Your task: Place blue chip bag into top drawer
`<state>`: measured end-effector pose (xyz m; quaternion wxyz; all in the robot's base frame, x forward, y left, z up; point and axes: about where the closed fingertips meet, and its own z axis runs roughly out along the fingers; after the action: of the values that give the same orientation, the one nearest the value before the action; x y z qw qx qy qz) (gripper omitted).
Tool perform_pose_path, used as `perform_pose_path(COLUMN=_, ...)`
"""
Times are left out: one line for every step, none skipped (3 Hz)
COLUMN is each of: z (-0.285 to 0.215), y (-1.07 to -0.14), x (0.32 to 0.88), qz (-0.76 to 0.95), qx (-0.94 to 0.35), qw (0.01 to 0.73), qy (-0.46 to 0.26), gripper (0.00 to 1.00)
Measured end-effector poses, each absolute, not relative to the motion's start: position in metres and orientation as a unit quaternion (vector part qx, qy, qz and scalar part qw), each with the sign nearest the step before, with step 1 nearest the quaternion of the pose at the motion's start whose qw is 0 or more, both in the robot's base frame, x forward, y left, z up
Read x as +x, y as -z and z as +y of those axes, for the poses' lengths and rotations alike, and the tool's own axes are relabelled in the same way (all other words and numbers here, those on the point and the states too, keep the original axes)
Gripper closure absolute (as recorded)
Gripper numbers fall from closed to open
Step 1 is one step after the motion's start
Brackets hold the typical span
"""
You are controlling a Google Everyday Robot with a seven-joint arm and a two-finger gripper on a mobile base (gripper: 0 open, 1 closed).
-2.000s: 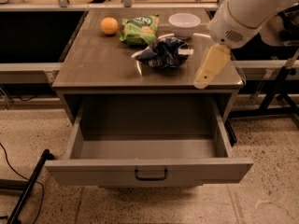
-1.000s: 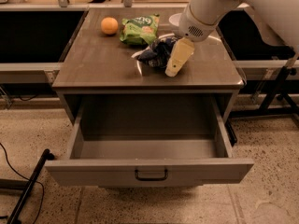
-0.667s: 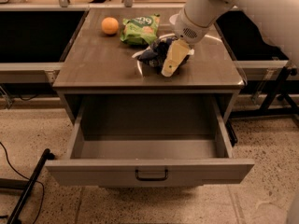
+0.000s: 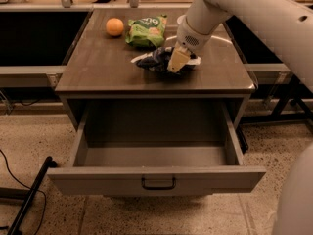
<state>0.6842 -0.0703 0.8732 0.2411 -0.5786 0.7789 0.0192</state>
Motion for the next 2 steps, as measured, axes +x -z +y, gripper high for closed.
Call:
perform_pose_path(z=-0.067, y=-0.885, x=0.678, qz=0.762, qx=-0.589, qw=0.266, qy=-0.043, gripper=0.72)
perform_pose_path(z=-0.065, y=-0.928, x=0.634, qz=0.706, qx=-0.621, qw=0.325, qy=-0.104, gripper=1.00)
